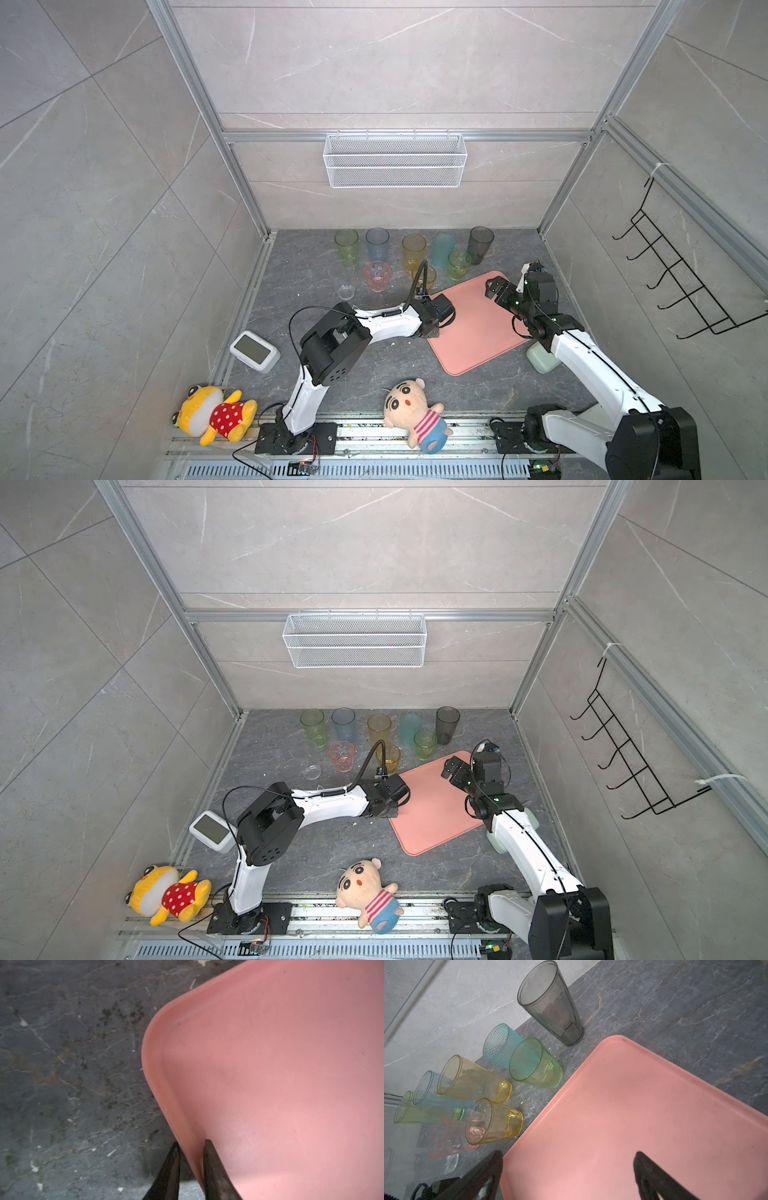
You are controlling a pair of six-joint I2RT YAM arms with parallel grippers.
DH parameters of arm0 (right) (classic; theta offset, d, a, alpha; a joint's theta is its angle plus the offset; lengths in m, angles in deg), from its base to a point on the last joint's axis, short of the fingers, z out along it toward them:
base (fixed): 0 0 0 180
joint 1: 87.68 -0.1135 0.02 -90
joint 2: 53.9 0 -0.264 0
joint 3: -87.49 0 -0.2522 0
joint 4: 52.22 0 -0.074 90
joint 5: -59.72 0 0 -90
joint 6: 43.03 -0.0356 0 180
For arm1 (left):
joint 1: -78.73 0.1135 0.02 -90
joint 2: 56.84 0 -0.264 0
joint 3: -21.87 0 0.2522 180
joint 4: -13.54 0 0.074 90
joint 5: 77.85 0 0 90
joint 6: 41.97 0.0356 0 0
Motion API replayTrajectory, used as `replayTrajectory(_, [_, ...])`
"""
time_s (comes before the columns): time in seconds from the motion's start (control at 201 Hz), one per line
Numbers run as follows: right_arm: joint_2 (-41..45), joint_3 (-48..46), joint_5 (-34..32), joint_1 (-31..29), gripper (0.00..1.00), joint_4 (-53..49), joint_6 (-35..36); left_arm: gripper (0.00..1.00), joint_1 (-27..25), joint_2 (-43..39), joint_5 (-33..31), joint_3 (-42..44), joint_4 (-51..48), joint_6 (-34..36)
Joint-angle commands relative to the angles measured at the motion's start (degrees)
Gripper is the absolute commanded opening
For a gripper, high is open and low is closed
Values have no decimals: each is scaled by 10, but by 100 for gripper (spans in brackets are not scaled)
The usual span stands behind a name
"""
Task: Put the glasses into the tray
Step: 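Drag the pink tray with the left gripper toward the table centre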
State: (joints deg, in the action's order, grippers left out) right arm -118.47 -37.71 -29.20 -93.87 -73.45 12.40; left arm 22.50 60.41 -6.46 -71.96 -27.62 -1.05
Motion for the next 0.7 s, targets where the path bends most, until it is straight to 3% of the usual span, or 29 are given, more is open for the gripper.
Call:
replayTrajectory(0.0, [-4,9,3,-4,99,10,-2,22,18,-31,17,43,-26,8])
replayTrajectory(0.349, [-12,11,3,-7,99,11,-1,20,63,-98,35,150,15,31])
replayTrajectory(0.692, [-16,12,0,-13,98,13,3,12,117,-150,58,226,41,106])
